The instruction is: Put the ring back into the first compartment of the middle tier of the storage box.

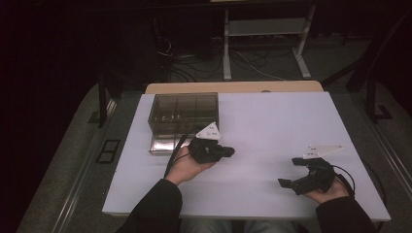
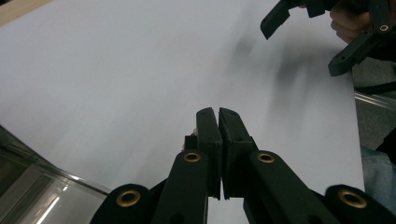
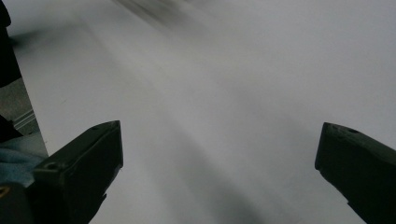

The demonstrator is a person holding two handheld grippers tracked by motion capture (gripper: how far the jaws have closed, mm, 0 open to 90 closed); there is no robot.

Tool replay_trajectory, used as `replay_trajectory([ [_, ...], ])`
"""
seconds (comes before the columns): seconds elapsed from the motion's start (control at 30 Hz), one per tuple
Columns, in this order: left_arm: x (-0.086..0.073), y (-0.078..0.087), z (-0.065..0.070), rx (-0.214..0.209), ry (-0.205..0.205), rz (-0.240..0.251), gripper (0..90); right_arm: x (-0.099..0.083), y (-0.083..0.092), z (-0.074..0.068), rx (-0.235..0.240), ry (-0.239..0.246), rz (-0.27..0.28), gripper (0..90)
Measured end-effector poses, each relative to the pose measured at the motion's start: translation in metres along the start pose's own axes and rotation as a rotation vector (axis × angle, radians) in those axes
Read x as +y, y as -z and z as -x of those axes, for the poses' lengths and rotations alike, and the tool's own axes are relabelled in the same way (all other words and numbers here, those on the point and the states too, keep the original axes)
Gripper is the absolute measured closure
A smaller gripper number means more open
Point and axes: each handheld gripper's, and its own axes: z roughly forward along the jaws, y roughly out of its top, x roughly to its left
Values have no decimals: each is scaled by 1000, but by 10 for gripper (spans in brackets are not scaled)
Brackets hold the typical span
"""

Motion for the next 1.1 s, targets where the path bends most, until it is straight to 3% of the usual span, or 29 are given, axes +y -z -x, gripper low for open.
replay_trajectory([
  [1.1,-3,31,-9,52,35,67,872,0,2,-1,-2,-12,6,4],
])
